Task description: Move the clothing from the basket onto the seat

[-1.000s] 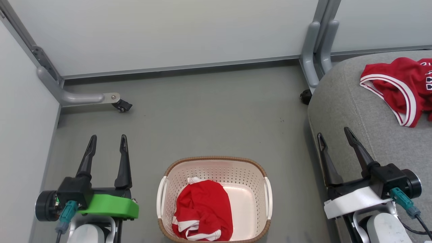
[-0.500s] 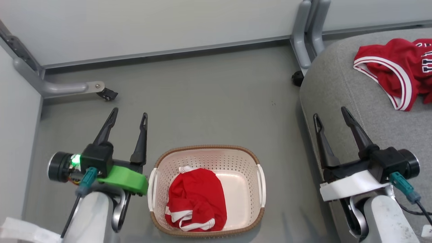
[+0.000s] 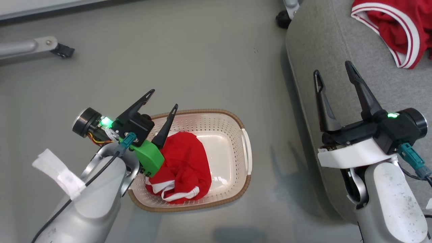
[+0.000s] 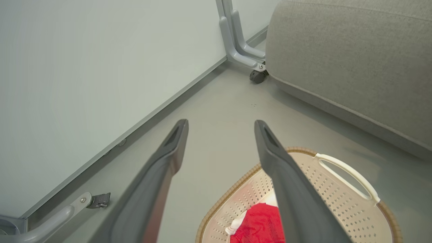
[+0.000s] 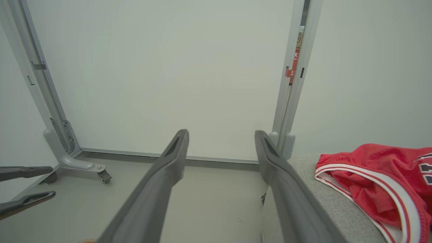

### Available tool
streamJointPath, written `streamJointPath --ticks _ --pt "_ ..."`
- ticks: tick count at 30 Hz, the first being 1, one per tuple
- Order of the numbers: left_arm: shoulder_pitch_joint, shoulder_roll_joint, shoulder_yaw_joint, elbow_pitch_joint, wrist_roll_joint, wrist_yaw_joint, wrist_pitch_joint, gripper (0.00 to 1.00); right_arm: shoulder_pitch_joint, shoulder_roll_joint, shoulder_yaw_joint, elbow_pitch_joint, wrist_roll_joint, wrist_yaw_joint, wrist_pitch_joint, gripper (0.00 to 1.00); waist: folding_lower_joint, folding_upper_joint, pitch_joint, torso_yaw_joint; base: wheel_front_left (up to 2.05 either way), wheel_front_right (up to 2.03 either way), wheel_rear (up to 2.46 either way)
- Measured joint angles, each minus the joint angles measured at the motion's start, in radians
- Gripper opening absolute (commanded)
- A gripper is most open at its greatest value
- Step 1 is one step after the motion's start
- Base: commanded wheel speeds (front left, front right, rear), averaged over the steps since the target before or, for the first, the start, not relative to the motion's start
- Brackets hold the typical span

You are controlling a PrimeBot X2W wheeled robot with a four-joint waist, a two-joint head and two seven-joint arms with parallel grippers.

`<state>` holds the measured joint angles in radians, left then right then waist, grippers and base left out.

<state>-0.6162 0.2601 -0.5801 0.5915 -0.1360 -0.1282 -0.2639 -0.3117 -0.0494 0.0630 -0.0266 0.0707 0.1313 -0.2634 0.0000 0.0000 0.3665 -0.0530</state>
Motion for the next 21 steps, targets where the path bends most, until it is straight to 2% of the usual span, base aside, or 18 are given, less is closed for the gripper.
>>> streamJointPath --ticks 12,21 --pt "-0.184 0.007 -0.248 0.275 -0.04 -0.001 0.0 1.0 -0.093 0.0 0.007 -0.045 0.002 0.0 0.0 1.0 0.0 0.0 0.201 -0.064 0.0 0.0 0.0" --pt "-0.284 -0.006 -0.49 0.477 -0.093 -0.001 0.002 1.0 -0.148 0.0 0.023 -0.069 0.0 0.0 0.0 1.0 0.0001 0.0 0.329 -0.098 0.0 0.0 0.0"
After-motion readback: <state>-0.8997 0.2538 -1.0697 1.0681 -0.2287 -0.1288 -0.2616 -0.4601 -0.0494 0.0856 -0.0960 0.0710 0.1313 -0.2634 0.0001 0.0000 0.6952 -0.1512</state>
